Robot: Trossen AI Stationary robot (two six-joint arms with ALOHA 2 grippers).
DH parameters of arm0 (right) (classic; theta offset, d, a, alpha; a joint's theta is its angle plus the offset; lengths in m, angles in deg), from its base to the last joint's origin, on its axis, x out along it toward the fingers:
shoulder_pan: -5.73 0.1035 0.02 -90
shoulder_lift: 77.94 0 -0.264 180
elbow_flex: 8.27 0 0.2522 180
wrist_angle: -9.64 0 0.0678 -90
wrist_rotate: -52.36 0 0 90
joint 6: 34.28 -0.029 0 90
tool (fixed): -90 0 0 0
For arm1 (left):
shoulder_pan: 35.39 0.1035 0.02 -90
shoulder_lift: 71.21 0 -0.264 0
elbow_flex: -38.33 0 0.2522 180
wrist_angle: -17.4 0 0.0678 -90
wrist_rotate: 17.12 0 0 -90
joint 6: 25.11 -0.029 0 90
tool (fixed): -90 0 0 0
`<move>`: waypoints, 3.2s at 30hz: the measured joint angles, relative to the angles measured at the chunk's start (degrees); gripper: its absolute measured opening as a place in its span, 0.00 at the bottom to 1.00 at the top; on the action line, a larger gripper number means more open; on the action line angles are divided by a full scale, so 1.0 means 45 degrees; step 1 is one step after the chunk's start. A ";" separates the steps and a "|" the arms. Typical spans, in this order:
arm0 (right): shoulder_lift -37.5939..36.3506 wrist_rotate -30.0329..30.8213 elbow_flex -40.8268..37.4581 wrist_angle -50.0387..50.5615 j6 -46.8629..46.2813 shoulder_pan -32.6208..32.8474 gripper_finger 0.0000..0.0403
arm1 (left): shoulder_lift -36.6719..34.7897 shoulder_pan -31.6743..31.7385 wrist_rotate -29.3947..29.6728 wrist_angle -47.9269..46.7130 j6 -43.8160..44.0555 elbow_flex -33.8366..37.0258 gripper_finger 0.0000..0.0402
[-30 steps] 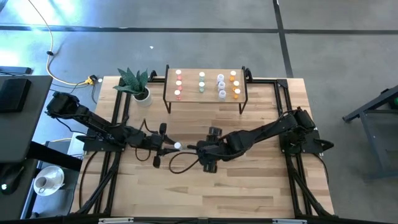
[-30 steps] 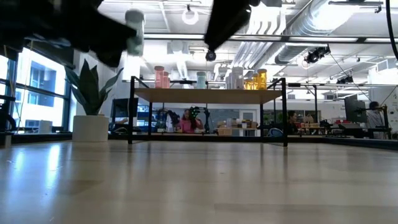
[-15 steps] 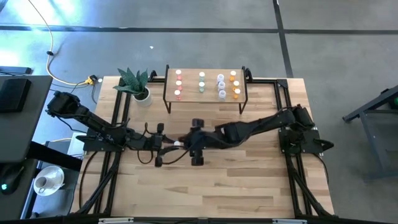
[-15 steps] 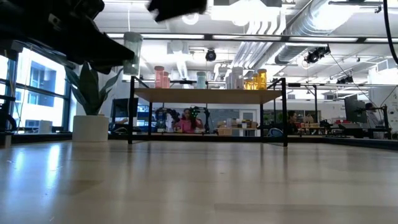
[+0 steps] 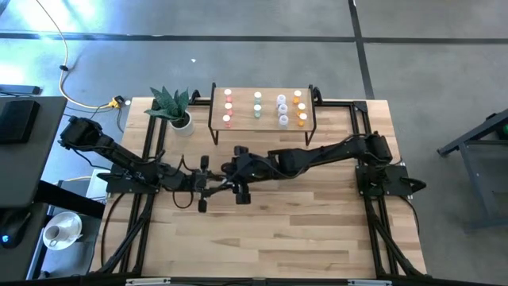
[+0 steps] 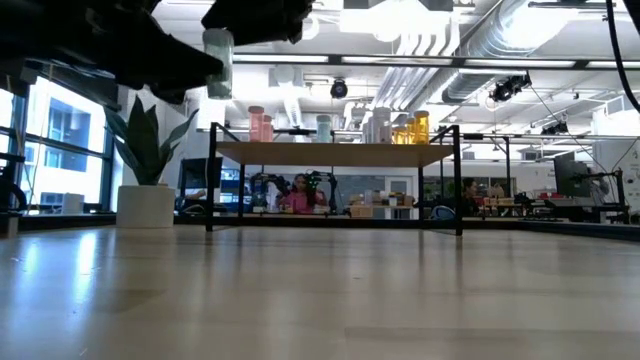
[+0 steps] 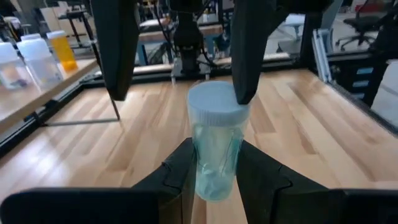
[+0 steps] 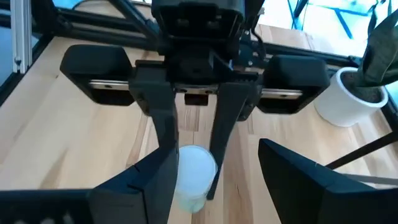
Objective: Pick and place medicine bottles onto shelf by color
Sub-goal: Put the blue pill bottle aligned with the other blue pill bottles on the shelf
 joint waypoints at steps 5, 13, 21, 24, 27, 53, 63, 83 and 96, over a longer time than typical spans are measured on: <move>0.0028 -0.0293 0.0000 0.0126 -0.0324 -0.0055 0.53 | 0.0000 0.0141 0.0191 -0.0039 -0.0319 0.0015 0.21; 0.0028 -0.0503 0.0000 0.0393 -0.0399 -0.0035 0.53 | -0.0005 0.0611 0.0238 0.0079 -0.0213 0.0000 0.21; 0.0133 -0.0215 0.0000 0.0539 -0.0477 -0.0150 0.51 | 0.0000 0.0927 -0.0064 0.0238 -0.0215 0.0000 0.21; 0.0235 -0.0211 0.0000 0.0608 -0.0481 -0.0196 0.47 | -0.0005 0.0951 -0.0073 0.0298 -0.0215 -0.0005 0.21; 0.0252 -0.0122 0.0000 0.0685 -0.0481 -0.0208 0.40 | -0.0005 0.0951 -0.0095 0.0266 -0.0215 -0.0002 0.21; 0.0037 0.0444 0.0000 0.1108 -0.0738 -0.0160 0.24 | -0.0005 0.0947 0.0484 0.0211 -0.1213 0.0000 0.48; -0.1770 0.1903 -0.0005 0.1858 -0.0206 -0.0297 0.24 | -0.0005 0.0856 0.0558 0.0160 -0.1082 0.0000 0.57; -0.3732 0.3740 -0.0005 0.4945 0.0002 -0.0349 0.24 | -0.0005 -0.0652 -0.0819 -0.0524 0.0769 0.0005 0.57; -0.4067 0.4236 -0.1741 0.5748 -0.0811 -0.0490 0.24 | -0.0005 -0.1448 -0.0727 -0.0700 0.1038 0.0005 0.57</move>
